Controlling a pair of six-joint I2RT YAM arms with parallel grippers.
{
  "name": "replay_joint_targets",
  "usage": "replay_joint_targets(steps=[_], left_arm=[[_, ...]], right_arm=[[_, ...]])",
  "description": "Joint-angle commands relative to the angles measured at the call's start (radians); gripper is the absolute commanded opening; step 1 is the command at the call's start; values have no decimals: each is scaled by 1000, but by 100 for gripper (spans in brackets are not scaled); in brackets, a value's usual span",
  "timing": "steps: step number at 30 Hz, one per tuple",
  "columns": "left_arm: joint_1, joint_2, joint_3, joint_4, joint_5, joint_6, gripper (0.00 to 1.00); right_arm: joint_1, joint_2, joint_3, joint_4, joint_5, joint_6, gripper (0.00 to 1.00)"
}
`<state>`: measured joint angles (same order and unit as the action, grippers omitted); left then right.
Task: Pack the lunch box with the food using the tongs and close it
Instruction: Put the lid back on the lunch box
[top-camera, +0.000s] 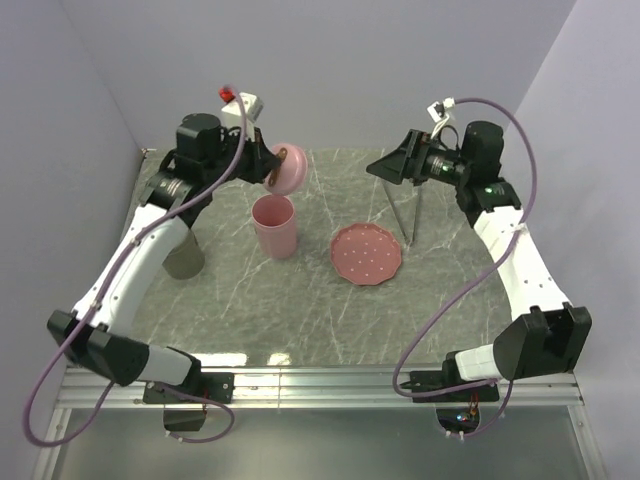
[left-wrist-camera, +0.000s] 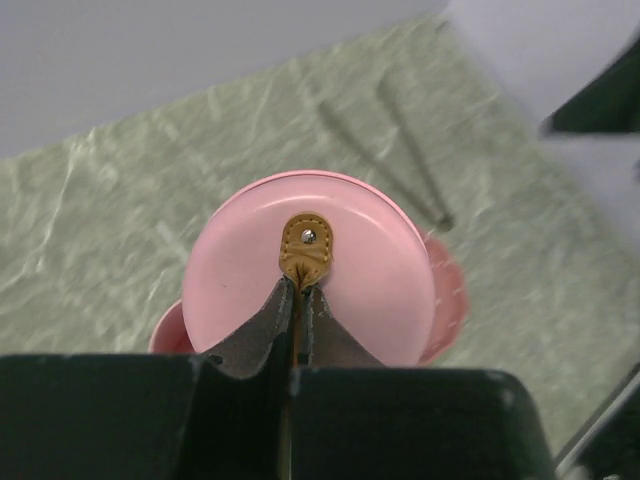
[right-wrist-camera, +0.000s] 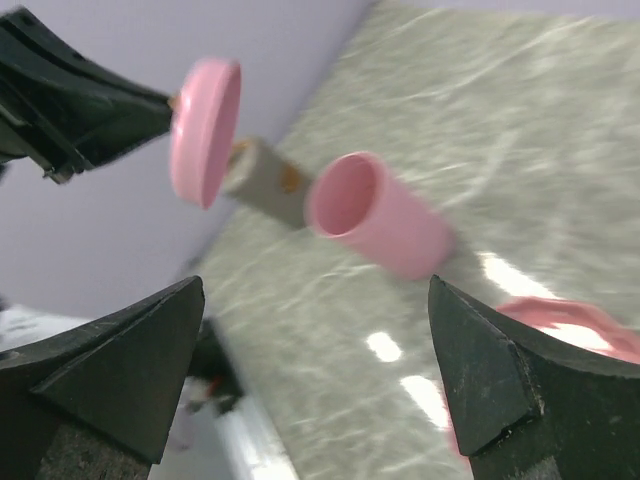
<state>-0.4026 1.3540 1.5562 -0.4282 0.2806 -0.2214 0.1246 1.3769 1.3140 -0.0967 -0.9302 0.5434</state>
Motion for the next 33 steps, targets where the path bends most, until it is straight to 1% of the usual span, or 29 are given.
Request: replay_joint_targets(steps=[1, 3, 6, 7, 8, 10, 15, 19, 24, 33], left_arm=[[2, 88, 71, -234, -119, 165, 0], [2, 126, 128, -295, -124, 191, 0], [4, 198, 209, -340, -149, 209, 0], [4, 239, 249, -374, -156, 209, 0], [4, 263, 269, -398, -167, 246, 0], [4, 312, 303, -437, -173, 255, 0], [-1, 359, 294, -454, -181, 263, 0], [-2, 355, 242, -439, -170, 252, 0], [-25, 353, 205, -403, -201, 243, 0], [-48, 369, 180, -383, -238, 244, 0]], right_arm=[[-26, -13, 131, -309, 175, -288, 100], [-42, -12, 169, -394, 200, -332, 100], [-60, -13, 212, -497, 241, -401, 100], [-65, -18, 214, -517, 281, -417, 100], [-72, -27, 208, -514, 298, -419, 100], [-80, -62, 177, -494, 314, -422, 100], [-83, -82, 165, -500, 309, -424, 100], [-83, -81, 156, -495, 312, -416, 100], [-85, -82, 134, -488, 304, -408, 100], [-85, -81, 123, -486, 303, -404, 100]])
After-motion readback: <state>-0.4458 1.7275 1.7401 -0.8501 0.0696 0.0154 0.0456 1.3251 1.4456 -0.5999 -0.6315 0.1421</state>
